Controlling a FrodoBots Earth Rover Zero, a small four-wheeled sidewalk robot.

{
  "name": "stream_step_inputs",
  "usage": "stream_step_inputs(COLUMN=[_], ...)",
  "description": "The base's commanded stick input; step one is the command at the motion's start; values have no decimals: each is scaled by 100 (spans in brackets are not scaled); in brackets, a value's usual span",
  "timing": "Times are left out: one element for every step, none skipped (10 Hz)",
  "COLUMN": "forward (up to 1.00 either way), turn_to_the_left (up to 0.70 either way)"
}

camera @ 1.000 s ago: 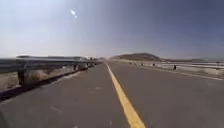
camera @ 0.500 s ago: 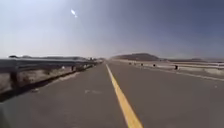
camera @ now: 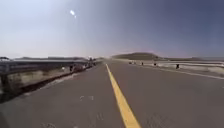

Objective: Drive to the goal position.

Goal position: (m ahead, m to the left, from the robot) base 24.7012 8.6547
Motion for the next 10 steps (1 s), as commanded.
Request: stream_step_inputs(forward=[50, 50, 50, 50, 50, 50, 50, 50, 50, 50], turn_to_the_left=[0, 0, 0, 0, 0, 0, 0, 0, 0, 0])
